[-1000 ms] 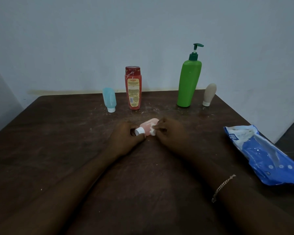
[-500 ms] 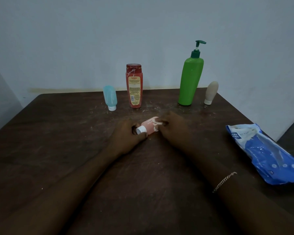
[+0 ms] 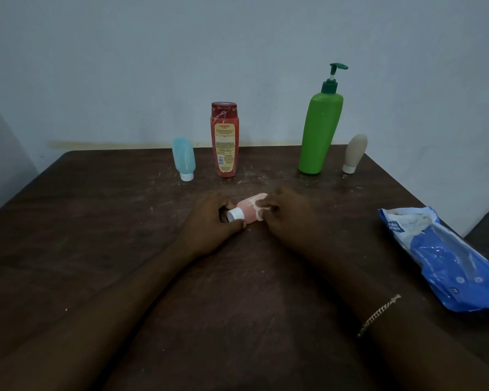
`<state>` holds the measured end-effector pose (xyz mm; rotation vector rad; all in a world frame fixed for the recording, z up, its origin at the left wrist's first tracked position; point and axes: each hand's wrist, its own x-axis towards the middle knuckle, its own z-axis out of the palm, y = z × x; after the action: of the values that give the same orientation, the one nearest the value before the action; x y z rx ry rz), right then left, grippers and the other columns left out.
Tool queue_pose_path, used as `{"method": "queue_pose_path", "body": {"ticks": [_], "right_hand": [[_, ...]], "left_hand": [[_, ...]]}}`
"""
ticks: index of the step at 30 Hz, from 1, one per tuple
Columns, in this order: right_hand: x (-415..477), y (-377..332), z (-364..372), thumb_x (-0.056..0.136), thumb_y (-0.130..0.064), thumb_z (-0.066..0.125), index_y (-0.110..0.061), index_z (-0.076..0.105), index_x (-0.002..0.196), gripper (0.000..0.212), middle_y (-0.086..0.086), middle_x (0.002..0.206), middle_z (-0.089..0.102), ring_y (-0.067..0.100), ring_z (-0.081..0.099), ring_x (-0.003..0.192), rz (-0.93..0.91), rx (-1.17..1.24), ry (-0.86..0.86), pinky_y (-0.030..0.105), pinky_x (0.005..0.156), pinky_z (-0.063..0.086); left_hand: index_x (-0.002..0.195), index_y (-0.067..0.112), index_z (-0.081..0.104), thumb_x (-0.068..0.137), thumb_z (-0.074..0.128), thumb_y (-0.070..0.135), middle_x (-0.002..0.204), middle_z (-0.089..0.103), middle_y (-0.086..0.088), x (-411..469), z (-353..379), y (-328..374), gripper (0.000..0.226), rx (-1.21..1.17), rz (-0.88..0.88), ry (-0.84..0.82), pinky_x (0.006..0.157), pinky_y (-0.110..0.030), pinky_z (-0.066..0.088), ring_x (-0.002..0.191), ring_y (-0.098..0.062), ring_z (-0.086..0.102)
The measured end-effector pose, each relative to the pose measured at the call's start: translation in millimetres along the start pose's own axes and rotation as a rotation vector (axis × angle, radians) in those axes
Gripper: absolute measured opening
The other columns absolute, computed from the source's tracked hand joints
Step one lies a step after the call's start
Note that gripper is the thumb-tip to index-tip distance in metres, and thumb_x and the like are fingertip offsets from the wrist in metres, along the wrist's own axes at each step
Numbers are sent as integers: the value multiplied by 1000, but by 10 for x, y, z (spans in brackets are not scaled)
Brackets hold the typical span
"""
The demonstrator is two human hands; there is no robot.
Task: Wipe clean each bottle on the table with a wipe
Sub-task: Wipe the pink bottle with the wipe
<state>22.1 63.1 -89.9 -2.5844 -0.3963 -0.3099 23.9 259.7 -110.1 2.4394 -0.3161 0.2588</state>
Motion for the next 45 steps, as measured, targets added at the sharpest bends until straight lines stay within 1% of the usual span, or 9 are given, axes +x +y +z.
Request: {"method": "queue_pose_path", "body": {"ticks": [6, 10, 15, 22, 27, 32, 37, 41, 45], "right_hand": [[97, 109, -115, 93, -18, 61, -16, 70, 119, 28, 7, 117, 69, 10, 57, 92, 130, 17, 114, 17, 78, 36], [65, 40, -77, 93, -20, 61, -20, 69, 120, 28, 3, 121, 64, 13, 57, 103, 67, -15, 74, 19, 84, 37], [79, 162, -75, 86, -14, 64, -18, 76, 106, 23, 4, 95, 76, 10, 61, 71, 153, 60, 189, 18, 65, 39], [18, 4, -97, 95, -18, 59, -19, 68, 122, 28, 5, 115, 62, 9, 52, 92, 42, -2, 82, 20, 78, 34], [56, 67, -139, 92, -14, 61, -13, 72, 114, 24, 10, 105, 68, -1, 43, 64, 111, 64, 193, 2, 59, 33], [29, -106, -64, 97, -19, 55, -19, 65, 124, 29, 5, 117, 54, 11, 50, 97, 21, 16, 90, 18, 77, 37], [-25, 22, -128, 94, -17, 60, -17, 68, 118, 26, 5, 107, 57, 11, 50, 91, 61, 36, 176, 24, 76, 40], [37, -163, -84, 93, -16, 60, -17, 66, 121, 28, 4, 111, 52, 10, 47, 92, 79, 30, 125, 14, 67, 33], [-107, -346, 5, 92, -16, 61, -17, 66, 122, 29, 7, 120, 55, 17, 53, 105, -111, 25, 60, 33, 91, 48]], "left_hand": [[103, 22, 61, 81, 78, 42, 97, 58, 8, 4, 21, 3, 34, 3, 36, 5, 67, -25, 42, 84, -7, 52], [108, 23, 59, 85, 74, 43, 104, 60, 6, 12, 38, 2, 34, -17, 5, -7, 78, -34, 53, 90, -8, 56], [109, 24, 58, 85, 74, 41, 107, 60, 7, -3, 18, 37, 34, -42, 14, -26, 80, -35, 54, 93, -8, 56], [106, 24, 58, 84, 77, 37, 103, 61, 8, -27, 5, 31, 32, -54, 25, -4, 77, -32, 53, 92, -9, 57], [108, 24, 59, 83, 78, 34, 106, 61, 8, -63, -7, 71, 32, -49, 91, 8, 77, -29, 52, 93, -7, 56], [106, 25, 59, 82, 79, 32, 104, 62, 7, -79, -6, 73, 33, -72, 107, 47, 75, -27, 51, 92, -9, 58], [104, 26, 59, 80, 81, 34, 103, 61, 10, -84, -2, 56, 33, -81, 126, 33, 76, -31, 53, 91, -6, 56], [102, 23, 60, 79, 80, 32, 99, 62, 8, -97, -3, 83, 31, -78, 146, 52, 73, -28, 51, 89, -7, 57], [101, 24, 61, 80, 79, 35, 95, 62, 11, -111, -8, 92, 29, -102, 154, 55, 69, -25, 47, 84, -5, 57]]}}
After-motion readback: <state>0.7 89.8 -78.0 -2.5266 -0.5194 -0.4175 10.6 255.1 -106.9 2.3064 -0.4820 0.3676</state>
